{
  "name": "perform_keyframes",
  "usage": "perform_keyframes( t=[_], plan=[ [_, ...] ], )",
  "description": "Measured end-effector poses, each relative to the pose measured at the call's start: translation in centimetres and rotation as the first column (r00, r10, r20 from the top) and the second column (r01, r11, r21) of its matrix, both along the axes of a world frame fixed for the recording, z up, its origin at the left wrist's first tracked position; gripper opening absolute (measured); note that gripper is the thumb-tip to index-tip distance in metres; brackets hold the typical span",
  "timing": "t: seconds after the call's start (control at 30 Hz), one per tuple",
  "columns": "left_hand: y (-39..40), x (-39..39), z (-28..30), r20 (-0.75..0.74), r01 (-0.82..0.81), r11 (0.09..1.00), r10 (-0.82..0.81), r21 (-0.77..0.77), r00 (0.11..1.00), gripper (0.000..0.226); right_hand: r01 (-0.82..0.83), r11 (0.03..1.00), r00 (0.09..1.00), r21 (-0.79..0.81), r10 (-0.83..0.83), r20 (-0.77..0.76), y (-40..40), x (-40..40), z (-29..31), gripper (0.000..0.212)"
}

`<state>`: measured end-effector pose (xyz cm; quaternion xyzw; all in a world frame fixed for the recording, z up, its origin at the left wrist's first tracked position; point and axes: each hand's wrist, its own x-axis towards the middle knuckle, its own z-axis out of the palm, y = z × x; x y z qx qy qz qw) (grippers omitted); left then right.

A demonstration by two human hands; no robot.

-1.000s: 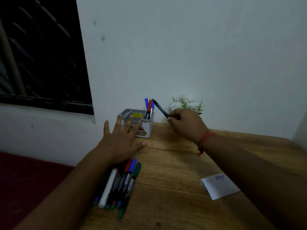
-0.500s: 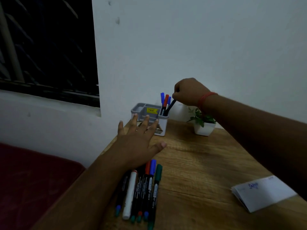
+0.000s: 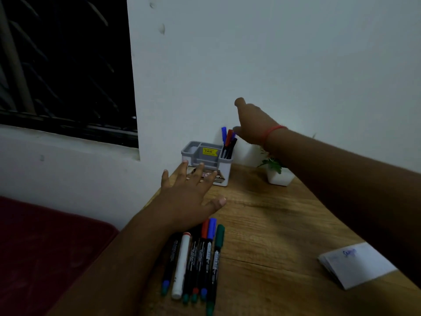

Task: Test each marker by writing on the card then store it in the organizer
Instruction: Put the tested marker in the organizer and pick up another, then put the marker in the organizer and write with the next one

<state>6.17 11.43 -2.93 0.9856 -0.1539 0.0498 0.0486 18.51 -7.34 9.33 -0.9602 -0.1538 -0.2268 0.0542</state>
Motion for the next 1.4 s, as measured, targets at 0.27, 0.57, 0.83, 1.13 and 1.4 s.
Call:
perform_keyframes(
  t=[0.27,0.57,0.83,1.13,1.4],
  plan=[
    [-0.7,-0.7,0.4,0.009,0.240,0.961,-0.241,-0.137,0.970,0.045,-0.231,0.973,0.969,-0.019,0.232,0.081,-7.7,-16.4,-4.1,0.055],
    [-1.8,-2.0,0.6,0.122,0.305,0.951,-0.297,-0.055,0.947,0.028,-0.056,0.995,0.997,0.087,0.061,-0.048,-19.5,-22.4,-8.0,0.050],
    [-4.3,-2.0,1.2,0.008,0.182,0.980,-0.183,0.082,0.983,0.031,-0.135,0.982,0.990,0.132,0.138,-0.010,-20.4,-22.6,-9.2,0.035],
    [-12.3,-1.4,5.3,0.107,0.179,0.944,-0.155,-0.276,0.982,0.041,-0.196,0.909,0.946,0.368,0.273,-0.172,-19.6,-22.8,-10.5,0.020],
    [-20.8,-1.1,6.0,0.202,0.204,0.723,-0.090,-0.660,0.975,0.031,-0.008,0.430,0.902,0.903,0.393,-0.179,-19.7,-22.1,-11.1,0.017]
  ],
)
